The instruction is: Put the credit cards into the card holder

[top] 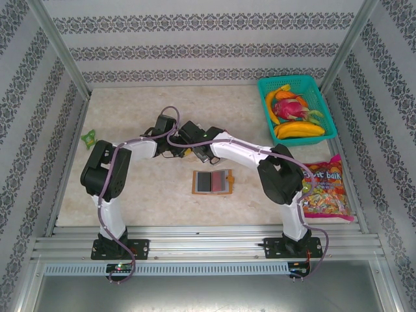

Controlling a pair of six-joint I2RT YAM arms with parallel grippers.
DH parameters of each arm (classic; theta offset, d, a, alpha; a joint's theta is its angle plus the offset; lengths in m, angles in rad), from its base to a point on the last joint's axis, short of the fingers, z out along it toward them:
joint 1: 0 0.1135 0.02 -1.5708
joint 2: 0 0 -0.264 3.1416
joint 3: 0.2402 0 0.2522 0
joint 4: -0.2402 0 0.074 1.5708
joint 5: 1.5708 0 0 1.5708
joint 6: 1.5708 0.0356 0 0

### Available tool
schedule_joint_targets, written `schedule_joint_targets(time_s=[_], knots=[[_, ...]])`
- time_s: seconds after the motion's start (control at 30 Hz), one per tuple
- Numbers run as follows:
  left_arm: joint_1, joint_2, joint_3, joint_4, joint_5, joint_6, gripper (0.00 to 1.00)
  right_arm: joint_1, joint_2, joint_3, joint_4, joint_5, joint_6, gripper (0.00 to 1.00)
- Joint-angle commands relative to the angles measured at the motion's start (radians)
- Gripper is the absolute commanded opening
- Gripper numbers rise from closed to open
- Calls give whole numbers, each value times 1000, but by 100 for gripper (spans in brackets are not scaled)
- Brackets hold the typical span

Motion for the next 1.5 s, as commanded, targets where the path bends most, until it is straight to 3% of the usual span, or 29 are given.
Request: schedule_joint_targets(time_s=[0.0, 0.1, 0.33, 0.47, 0.7, 0.8, 1.03, 1.47], knots=[[7, -60, -20, -19, -25, 26, 53, -12, -101, -13, -24, -75, 64, 0], [8, -100, -46, -9, -39, 26, 54, -36, -167, -42, 3, -157, 121, 0], [10, -206, -132, -34, -63, 45, 56, -149, -381, -277, 205, -506, 336, 0], [6, -263, -231, -32, -32, 52, 58, -156, -466, -439, 309, -562, 438, 0], [-35, -334, -340, -98, -30, 78, 62, -130, -537, -675, 413, -561, 572, 0], [-61, -338, -351, -116, -47, 81, 62, -72, -529, -685, 364, -475, 571, 0], [-111, -308, -337, -136, -61, 78, 62, -4, -483, -689, 362, -418, 613, 0], [-154, -220, -319, -106, -42, 72, 61, 29, -424, -648, 370, -454, 661, 8]])
